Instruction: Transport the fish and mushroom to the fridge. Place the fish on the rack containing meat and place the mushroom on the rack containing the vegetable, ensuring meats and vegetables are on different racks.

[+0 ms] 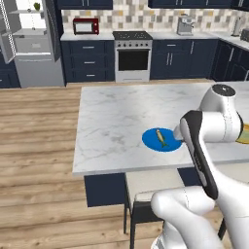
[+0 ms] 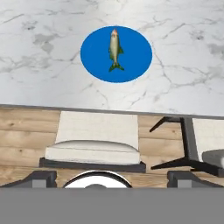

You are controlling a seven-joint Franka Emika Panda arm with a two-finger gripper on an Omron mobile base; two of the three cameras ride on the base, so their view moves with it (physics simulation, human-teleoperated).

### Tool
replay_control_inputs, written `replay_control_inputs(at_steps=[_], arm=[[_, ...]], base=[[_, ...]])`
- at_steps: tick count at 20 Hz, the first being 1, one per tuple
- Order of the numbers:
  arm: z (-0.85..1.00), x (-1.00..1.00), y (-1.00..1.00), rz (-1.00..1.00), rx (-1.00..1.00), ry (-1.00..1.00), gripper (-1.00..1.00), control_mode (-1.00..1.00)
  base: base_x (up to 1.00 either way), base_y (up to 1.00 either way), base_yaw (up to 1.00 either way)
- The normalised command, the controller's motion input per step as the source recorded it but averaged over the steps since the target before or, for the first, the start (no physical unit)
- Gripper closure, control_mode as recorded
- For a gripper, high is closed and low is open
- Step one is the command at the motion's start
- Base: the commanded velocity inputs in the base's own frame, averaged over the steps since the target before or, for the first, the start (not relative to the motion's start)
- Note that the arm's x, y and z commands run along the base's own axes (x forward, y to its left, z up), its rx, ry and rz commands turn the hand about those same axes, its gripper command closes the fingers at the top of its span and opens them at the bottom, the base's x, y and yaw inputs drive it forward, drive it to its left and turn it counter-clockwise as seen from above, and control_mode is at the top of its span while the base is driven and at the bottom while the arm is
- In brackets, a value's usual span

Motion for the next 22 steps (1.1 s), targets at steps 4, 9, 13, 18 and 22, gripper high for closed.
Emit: replay_control_inputs(at_steps=[4, 9, 13, 18, 22], arm=[[-0.48, 0.54, 0.0, 0.0, 0.0, 0.15, -1.0, -1.0], [-0.31, 0.61, 0.0, 0.0, 0.0, 0.02, -1.0, -1.0], [-0.36, 0.56, -0.09, 0.03, 0.0, 0.0, -1.0, -1.0], [-0.43, 0.58, -0.11, 0.04, 0.02, 0.0, -1.0, -1.0], [-0.39, 0.66, -0.05, 0.02, 0.02, 0.0, -1.0, -1.0]], base=[[0.0, 0.0, 0.0], [0.0, 0.0, 0.0], [0.0, 0.0, 0.0], [0.0, 0.0, 0.0], [0.0, 0.0, 0.0]])
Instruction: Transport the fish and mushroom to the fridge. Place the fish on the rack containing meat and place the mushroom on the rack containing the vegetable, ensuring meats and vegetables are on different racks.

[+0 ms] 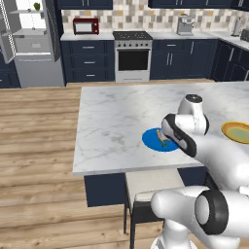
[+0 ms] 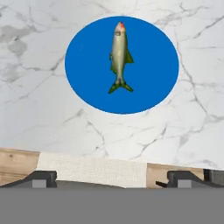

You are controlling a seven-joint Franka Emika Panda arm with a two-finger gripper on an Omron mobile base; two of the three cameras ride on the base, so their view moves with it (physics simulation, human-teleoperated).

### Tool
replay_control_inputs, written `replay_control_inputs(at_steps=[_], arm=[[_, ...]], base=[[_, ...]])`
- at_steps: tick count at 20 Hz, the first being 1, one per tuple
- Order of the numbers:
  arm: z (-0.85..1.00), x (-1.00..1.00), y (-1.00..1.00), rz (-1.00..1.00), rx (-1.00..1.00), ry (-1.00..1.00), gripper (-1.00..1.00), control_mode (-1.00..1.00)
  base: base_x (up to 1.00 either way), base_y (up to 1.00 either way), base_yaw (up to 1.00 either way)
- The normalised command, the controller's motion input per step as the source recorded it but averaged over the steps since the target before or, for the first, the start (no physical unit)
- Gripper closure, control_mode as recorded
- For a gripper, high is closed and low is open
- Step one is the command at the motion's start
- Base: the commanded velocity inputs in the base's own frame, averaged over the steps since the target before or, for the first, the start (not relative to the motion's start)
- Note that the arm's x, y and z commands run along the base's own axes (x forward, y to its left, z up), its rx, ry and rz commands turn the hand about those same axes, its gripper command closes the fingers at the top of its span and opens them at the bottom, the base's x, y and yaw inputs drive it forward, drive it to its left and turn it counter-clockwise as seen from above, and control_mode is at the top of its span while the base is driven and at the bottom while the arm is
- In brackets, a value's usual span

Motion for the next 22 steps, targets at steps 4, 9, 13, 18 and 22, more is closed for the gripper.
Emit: replay_control_inputs(at_steps=[4, 9, 13, 18, 22], arm=[[-0.38, 0.66, -0.02, 0.01, 0.01, 0.0, -1.0, -1.0], [-0.35, 0.62, -0.01, 0.0, 0.0, 0.0, -1.0, -1.0], [-0.26, 0.62, -0.08, 0.0, 0.0, 0.0, -1.0, -1.0], [-0.26, 0.51, -0.12, 0.0, 0.0, 0.05, -1.0, -1.0], [-0.3, 0.48, -0.05, 0.0, 0.0, 0.08, -1.0, -1.0]], base=[[0.0, 0.0, 0.0], [0.0, 0.0, 0.0], [0.0, 0.0, 0.0], [0.0, 0.0, 0.0], [0.0, 0.0, 0.0]])
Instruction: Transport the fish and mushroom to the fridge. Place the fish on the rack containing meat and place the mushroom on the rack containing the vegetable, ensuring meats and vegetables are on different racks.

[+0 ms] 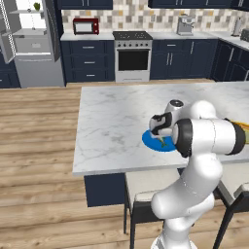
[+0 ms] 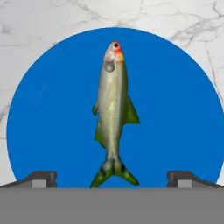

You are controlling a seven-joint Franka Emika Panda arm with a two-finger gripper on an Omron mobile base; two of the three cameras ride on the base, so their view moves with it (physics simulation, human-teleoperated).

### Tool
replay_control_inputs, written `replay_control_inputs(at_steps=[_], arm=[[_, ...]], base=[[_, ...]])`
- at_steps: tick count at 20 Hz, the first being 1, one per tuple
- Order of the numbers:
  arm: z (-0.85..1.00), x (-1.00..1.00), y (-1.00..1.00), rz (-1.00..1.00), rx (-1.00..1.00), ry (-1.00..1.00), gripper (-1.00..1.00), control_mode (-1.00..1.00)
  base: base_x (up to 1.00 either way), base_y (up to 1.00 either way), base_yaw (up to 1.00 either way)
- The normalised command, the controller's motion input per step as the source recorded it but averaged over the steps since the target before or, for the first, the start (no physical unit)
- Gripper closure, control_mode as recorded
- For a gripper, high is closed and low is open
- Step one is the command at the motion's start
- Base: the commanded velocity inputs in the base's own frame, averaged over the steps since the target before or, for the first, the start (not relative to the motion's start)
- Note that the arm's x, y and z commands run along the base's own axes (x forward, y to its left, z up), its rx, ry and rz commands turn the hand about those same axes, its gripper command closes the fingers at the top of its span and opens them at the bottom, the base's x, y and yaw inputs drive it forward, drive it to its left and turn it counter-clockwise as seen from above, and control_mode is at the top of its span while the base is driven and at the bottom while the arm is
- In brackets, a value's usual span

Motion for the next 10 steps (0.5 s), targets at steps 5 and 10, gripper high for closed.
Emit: replay_control_inputs(at_steps=[5, 10], arm=[[-0.24, 0.33, -0.01, 0.0, 0.0, 0.01, -1.0, -1.0], [-0.23, 0.22, 0.0, 0.0, 0.0, 0.0, -1.0, -1.0]], base=[[0.0, 0.0, 0.0], [0.0, 0.0, 0.0]])
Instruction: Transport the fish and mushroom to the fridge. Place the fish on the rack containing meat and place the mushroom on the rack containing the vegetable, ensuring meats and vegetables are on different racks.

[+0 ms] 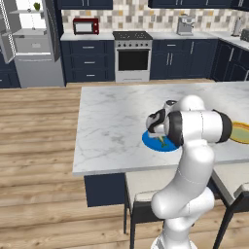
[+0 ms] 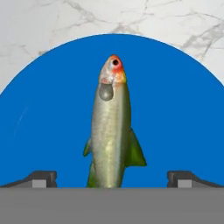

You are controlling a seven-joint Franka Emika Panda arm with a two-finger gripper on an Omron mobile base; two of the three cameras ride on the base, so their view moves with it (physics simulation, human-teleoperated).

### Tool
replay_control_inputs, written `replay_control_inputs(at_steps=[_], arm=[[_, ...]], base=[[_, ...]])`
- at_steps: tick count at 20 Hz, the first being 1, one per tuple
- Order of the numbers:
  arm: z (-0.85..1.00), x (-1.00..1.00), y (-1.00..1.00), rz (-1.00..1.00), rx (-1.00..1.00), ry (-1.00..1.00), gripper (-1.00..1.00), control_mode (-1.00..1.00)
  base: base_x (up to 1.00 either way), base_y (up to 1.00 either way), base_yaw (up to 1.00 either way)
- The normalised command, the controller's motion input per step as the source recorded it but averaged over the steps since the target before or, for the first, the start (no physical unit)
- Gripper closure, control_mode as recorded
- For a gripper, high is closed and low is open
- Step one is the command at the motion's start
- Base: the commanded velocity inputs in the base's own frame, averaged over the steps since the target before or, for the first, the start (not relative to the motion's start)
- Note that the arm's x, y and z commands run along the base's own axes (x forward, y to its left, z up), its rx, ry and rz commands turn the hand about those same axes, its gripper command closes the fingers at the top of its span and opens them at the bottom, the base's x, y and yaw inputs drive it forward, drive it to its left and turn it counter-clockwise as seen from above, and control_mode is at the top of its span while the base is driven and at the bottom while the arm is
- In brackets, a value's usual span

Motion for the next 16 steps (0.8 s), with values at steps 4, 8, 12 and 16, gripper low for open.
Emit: replay_control_inputs(at_steps=[4, 8, 12, 16], arm=[[-0.27, 0.32, 0.0, 0.0, 0.0, 0.01, -1.0, -1.0], [-0.32, 0.41, 0.0, 0.0, 0.0, 0.03, -1.0, -1.0], [-0.37, 0.34, -0.02, 0.0, 0.0, 0.11, -1.0, -1.0], [-0.5, 0.02, -0.01, 0.0, 0.0, 0.19, 1.0, -1.0]], base=[[0.0, 0.0, 0.0], [0.0, 0.0, 0.0], [0.0, 0.0, 0.0], [0.0, 0.0, 0.0]])
